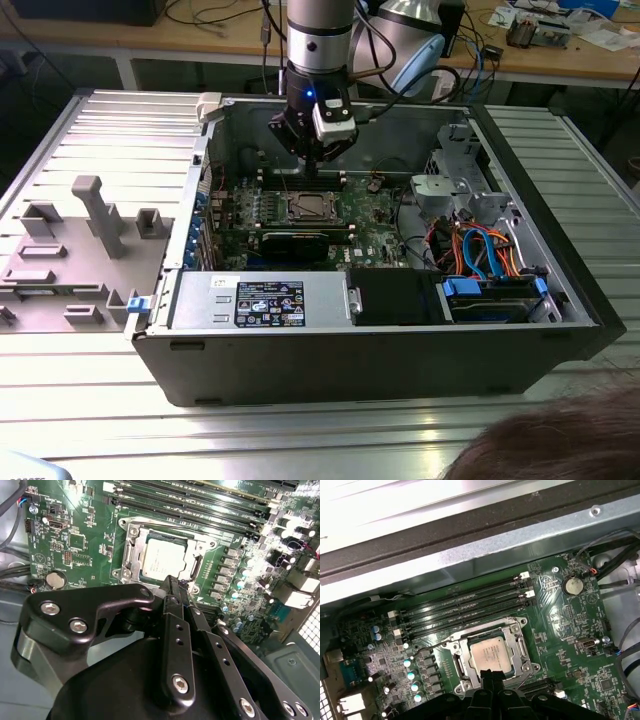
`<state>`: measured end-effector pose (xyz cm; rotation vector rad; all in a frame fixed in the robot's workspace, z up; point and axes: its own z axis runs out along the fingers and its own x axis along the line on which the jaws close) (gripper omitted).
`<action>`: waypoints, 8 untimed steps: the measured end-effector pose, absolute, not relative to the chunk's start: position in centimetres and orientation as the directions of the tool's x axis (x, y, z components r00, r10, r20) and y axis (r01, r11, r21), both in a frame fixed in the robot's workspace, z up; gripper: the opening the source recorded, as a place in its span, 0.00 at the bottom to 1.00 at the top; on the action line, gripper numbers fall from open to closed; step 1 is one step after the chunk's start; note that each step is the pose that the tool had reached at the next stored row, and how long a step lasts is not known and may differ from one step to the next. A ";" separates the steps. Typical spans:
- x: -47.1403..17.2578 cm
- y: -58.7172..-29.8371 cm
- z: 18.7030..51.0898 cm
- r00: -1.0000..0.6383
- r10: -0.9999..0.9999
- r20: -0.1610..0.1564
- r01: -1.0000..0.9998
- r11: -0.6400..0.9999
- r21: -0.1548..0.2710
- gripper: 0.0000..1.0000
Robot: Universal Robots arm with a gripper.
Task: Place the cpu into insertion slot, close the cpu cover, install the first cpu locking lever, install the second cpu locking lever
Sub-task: 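Install the first cpu locking lever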
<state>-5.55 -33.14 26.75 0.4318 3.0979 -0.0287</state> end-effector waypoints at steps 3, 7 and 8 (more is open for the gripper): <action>-5.5 -33.1 26.7 -0.965 0.262 -0.016 0.262 0.965 -0.016 0.11; -5.5 -33.1 26.7 -0.969 0.245 -0.016 0.245 0.969 -0.016 0.11; -5.5 -33.1 26.7 -0.970 0.242 -0.016 0.242 0.970 -0.016 0.11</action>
